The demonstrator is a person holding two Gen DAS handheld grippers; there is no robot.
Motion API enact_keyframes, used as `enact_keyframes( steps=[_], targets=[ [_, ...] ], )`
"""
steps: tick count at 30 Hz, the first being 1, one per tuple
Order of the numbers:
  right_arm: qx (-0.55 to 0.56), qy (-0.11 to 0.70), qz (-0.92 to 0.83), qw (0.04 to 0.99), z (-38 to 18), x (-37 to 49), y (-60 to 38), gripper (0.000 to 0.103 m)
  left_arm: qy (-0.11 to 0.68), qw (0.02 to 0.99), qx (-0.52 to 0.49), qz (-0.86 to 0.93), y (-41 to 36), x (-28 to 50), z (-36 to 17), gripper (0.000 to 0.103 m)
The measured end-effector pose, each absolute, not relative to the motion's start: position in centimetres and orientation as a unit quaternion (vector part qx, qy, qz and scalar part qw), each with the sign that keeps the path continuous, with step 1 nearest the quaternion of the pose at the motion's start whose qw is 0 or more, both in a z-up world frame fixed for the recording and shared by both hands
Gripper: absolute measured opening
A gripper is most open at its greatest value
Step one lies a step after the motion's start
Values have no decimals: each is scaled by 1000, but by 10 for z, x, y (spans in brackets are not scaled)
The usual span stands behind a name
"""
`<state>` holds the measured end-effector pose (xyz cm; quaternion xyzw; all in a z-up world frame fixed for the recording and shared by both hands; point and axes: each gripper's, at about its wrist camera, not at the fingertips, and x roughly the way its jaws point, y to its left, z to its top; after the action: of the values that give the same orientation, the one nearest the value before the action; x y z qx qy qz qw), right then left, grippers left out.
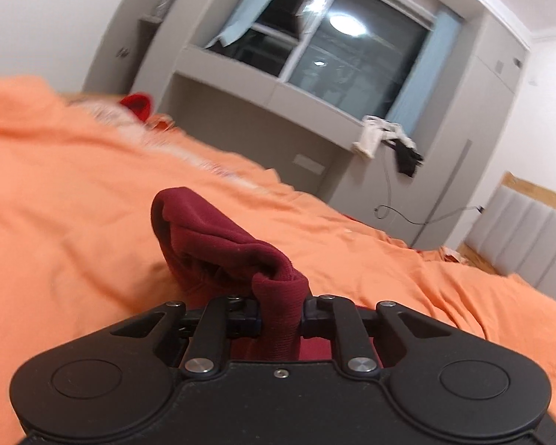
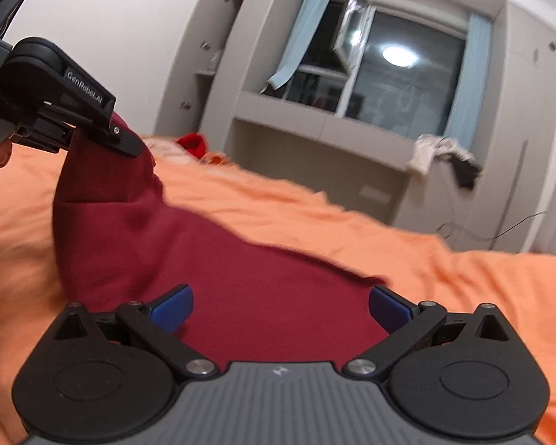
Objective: Fold small clothes
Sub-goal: 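Grasp the folded edge with the left gripper and lift it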
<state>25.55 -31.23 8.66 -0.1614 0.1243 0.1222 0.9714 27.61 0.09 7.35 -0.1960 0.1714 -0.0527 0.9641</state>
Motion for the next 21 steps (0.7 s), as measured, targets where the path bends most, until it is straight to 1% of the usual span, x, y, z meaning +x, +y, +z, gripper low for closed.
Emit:
enact_keyframes(
  steps=[3, 10, 13, 17, 20, 21],
  targets=[
    [-152, 112, 79, 979, 97, 254, -333, 103, 157, 971, -165, -73, -25, 277, 88, 16],
    [-96, 132, 33, 986, 117, 260, -388, 103, 149, 971, -121, -141, -99, 281, 103, 16],
    [-92, 143, 7, 985, 119, 264, -409, 103, 162, 966, -95, -180, -133, 281, 95, 16],
    [-78, 151, -26, 985, 122, 265, -442, 103, 183, 956, -31, -228, -171, 271, 73, 16],
    [-52, 159, -38, 985, 121, 265, -461, 103, 197, 948, 24, -248, -188, 260, 53, 20],
    [-37, 165, -38, 985, 121, 266, -469, 103, 195, 947, 40, -250, -193, 255, 47, 22]
  ],
)
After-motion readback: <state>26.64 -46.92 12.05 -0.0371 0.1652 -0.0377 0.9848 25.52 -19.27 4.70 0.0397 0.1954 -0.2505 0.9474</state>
